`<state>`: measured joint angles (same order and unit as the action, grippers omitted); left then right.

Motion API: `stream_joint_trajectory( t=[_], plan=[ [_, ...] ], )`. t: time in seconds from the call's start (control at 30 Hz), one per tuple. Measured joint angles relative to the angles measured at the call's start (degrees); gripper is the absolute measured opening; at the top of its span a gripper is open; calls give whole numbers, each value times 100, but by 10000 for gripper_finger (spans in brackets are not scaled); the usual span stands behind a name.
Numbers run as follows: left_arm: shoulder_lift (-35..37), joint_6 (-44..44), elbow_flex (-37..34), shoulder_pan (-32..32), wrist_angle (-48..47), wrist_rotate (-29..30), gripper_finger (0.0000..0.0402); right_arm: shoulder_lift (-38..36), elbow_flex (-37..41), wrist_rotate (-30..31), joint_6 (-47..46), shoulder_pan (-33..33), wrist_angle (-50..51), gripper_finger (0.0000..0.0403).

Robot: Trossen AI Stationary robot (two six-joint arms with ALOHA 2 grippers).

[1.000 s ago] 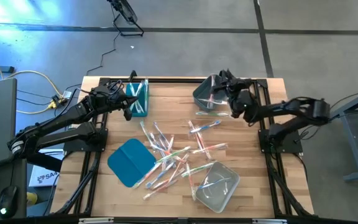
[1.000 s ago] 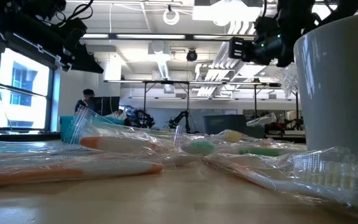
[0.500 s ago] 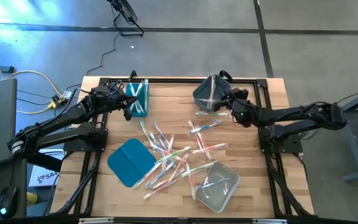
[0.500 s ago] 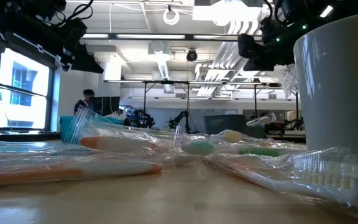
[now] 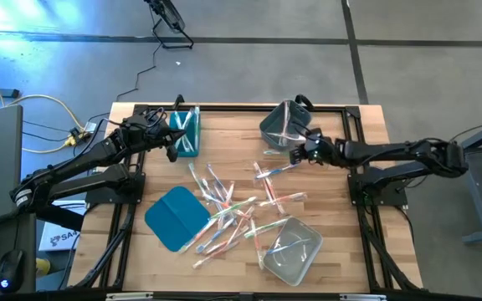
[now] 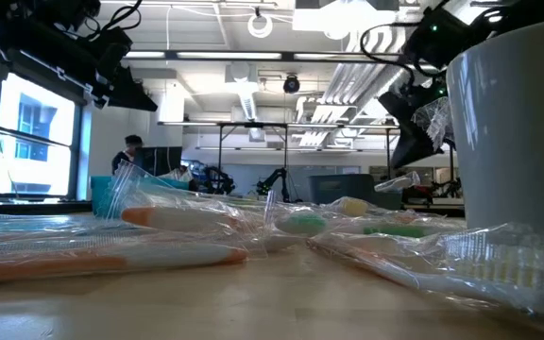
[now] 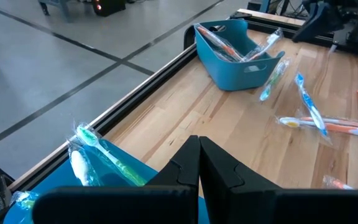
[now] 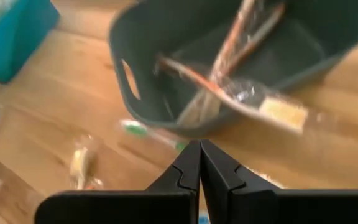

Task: Pick & Place Toothbrushes
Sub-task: Put the orange toothbrush into the dark gray bin

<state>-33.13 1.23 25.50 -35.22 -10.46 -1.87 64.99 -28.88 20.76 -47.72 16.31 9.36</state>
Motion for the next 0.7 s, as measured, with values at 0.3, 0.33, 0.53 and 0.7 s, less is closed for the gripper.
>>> stream_joint_trajectory(
  t=[0.3, 0.33, 0.53, 0.7],
  plan=[
    [1, -1, 0, -2, 0, 0, 1, 353, 0, -442, -621, 105, 290, 2],
    [0, 0, 0, -2, 0, 0, 1, 477, 0, -391, -654, 105, 284, 2],
    [1, -2, 0, -1, 0, 0, 1, 1073, 0, 184, -673, 254, 112, 2],
    [1, -1, 0, -1, 0, 0, 1, 1361, 0, 567, -611, 507, -224, 2]
  ],
)
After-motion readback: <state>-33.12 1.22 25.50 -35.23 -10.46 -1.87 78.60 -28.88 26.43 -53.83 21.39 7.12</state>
